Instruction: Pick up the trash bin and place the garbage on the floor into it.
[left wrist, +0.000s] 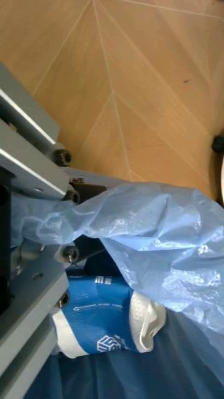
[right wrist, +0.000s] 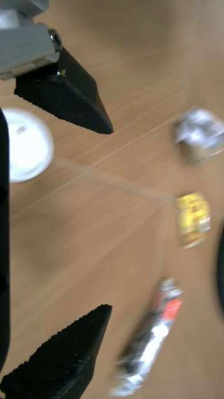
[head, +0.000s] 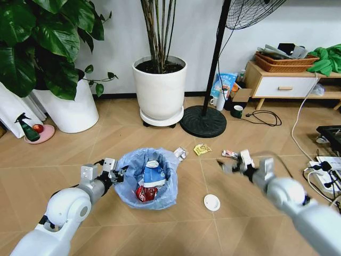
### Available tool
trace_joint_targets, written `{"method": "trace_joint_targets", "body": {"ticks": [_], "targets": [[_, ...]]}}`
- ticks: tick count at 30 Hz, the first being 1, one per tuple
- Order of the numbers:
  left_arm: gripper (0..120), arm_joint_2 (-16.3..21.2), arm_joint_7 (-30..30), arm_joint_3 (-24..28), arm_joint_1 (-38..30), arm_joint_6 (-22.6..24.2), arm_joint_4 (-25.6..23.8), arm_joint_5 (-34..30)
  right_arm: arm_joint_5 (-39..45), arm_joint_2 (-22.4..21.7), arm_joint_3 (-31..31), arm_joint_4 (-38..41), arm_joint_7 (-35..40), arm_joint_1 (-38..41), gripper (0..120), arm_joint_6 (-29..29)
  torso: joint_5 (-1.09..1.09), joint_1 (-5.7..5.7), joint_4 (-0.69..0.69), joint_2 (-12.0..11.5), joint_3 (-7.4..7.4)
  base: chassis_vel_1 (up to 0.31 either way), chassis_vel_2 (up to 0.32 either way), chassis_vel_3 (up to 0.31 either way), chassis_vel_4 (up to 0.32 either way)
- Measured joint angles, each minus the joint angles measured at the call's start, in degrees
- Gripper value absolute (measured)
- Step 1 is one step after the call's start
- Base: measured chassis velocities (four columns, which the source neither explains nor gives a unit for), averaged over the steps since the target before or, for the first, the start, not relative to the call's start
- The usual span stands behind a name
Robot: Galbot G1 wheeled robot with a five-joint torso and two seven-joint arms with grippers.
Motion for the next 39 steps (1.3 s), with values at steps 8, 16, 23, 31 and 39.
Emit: {"method": "trace_joint_targets", "body": {"ticks": [8, 16, 23, 31, 39], "targets": [[0, 0.21, -0.40, 0.75, 0.21, 0.00, -0.38, -0.06, -8.58, 5.31, 0.19, -9.62, -2.12, -2.55, 100, 4.70, -0.02, 0.00, 0.01, 0.00, 0.00, 0.000, 0.000, 0.000, 0.000], [0, 0.15, -0.51, 0.53, 0.87, 0.00, -0.63, -0.01, -10.08, 7.66, -3.42, -13.27, -2.66, 0.63, 100, 6.01, 0.00, 0.00, 0.02, 0.00, 0.00, 0.000, 0.000, 0.000, 0.000], [0, 0.25, -0.55, 0.30, 0.97, 0.00, -0.99, -0.02, -13.05, 10.24, -6.73, -18.87, -2.12, 5.49, 100, 6.73, 0.02, 0.00, 0.03, 0.00, 0.01, 0.000, 0.000, 0.000, 0.000], [0, 0.23, -0.55, 0.42, 0.66, 0.00, -0.88, -0.05, -15.96, 14.18, -9.04, -25.42, -1.62, 9.31, 100, 6.91, 0.02, 0.00, 0.02, -0.01, 0.01, 0.000, 0.000, 0.000, 0.000], [0, 0.15, -0.48, 0.57, 0.67, 0.00, -0.72, -0.01, -16.94, 16.84, -9.31, -29.32, -1.36, 11.33, 100, 7.02, 0.00, 0.00, 0.02, -0.01, 0.01, 0.000, 0.000, 0.000, 0.000]]}}
